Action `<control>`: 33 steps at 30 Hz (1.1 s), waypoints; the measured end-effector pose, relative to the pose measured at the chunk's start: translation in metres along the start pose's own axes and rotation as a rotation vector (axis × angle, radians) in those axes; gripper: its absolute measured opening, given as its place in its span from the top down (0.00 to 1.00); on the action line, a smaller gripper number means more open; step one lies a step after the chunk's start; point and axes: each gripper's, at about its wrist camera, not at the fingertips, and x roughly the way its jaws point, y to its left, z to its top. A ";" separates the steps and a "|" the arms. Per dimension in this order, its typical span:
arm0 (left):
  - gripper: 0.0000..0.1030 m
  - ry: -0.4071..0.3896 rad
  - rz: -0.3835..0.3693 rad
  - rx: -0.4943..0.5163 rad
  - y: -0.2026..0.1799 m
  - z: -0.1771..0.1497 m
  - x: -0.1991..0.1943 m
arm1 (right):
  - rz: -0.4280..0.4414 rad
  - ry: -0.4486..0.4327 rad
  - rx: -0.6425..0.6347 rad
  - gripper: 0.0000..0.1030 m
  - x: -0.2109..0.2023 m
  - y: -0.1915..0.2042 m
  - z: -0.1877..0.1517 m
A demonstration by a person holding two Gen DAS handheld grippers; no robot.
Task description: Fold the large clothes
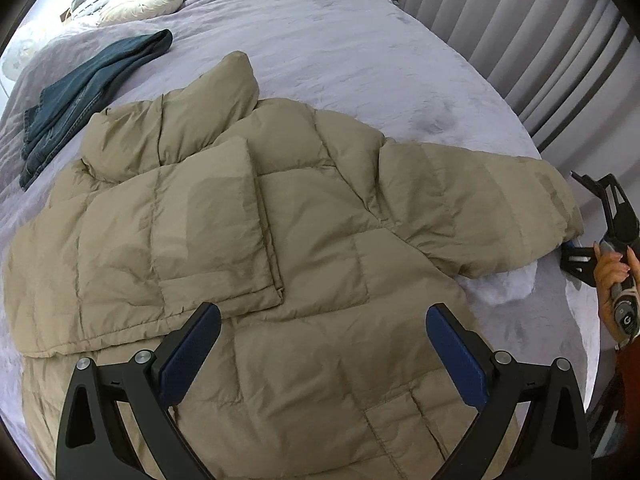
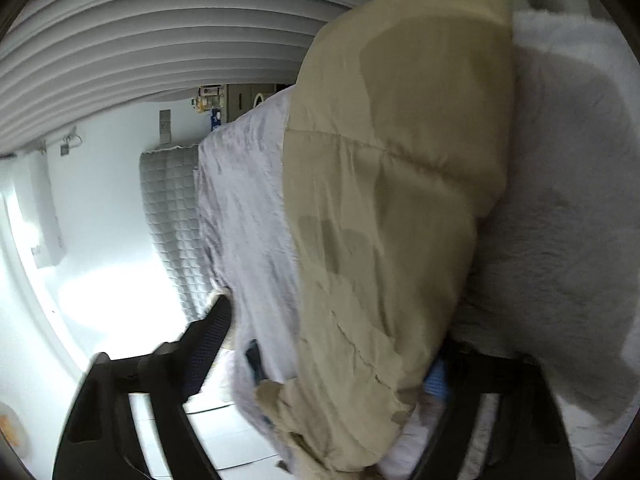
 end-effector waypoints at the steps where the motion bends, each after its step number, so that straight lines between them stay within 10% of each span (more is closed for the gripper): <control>1: 0.00 -0.001 0.004 -0.001 0.000 0.000 0.000 | 0.011 0.006 0.020 0.54 0.003 -0.001 0.001; 6: 0.00 -0.013 0.009 -0.022 0.007 0.000 -0.005 | 0.116 0.039 0.085 0.91 0.012 -0.010 0.006; 16: 0.00 -0.066 0.066 -0.063 0.059 -0.007 -0.025 | 0.202 0.174 -0.210 0.92 0.036 0.073 -0.044; 26: 0.00 -0.119 0.117 -0.109 0.156 -0.019 -0.045 | 0.076 0.315 -0.787 0.92 0.109 0.188 -0.225; 33: 0.00 -0.138 0.160 -0.171 0.237 -0.036 -0.064 | -0.145 0.459 -1.127 0.92 0.194 0.183 -0.386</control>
